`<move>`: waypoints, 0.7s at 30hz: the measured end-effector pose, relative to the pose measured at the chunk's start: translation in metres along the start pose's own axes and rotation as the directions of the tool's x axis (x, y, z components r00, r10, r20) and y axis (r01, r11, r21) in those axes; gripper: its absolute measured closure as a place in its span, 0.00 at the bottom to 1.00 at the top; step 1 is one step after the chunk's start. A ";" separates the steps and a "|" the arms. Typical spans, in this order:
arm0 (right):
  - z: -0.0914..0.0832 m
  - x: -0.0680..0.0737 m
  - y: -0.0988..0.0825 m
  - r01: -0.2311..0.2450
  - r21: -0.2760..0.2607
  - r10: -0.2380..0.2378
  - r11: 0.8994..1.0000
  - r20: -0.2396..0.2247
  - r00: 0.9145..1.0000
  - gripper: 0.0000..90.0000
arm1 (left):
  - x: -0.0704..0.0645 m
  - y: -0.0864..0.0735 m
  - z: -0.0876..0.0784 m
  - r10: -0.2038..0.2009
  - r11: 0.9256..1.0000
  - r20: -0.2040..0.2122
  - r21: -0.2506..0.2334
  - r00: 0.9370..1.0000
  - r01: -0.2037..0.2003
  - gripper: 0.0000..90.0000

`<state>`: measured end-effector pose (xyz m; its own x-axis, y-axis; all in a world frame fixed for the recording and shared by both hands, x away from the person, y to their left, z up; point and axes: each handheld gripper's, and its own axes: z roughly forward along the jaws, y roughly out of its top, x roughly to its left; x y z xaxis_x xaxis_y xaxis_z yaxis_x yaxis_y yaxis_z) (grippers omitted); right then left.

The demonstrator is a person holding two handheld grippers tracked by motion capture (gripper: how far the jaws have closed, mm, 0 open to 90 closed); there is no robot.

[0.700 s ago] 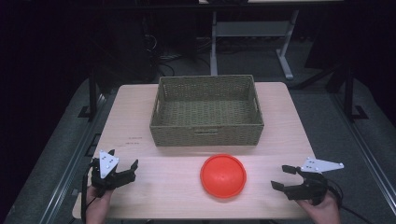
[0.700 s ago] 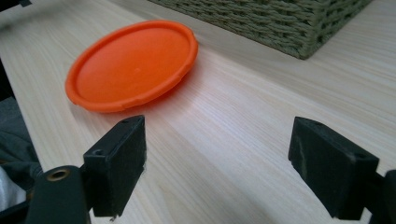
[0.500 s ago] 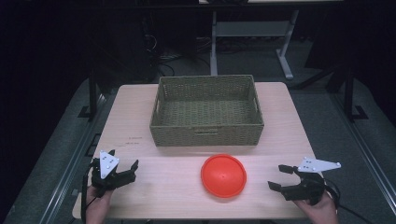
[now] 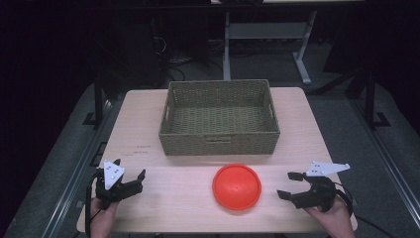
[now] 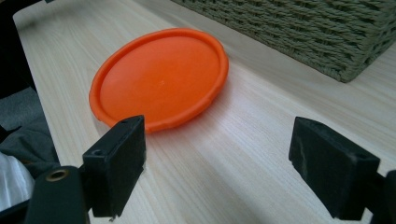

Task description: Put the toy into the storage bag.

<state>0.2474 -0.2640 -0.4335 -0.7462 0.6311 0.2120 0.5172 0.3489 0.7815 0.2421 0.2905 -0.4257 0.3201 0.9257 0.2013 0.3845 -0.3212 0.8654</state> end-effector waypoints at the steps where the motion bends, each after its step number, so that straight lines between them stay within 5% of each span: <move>1: 0.001 0.000 0.002 0.008 0.008 -0.008 1.000 -0.002 1.000 0.21 | 0.000 0.000 0.000 -0.001 1.000 0.000 0.000 1.000 0.001 0.14; 21: 0.011 0.004 0.040 0.030 0.058 -0.028 0.998 -0.041 0.999 0.21 | 0.000 -0.001 -0.002 0.019 1.000 -0.009 0.000 1.000 -0.019 0.14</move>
<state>0.2699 -0.2398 -0.4084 -0.7766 0.5925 0.2142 0.5182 0.4073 0.7521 0.2404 0.2907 -0.4256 0.3195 0.9213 0.2217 0.3785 -0.3386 0.8614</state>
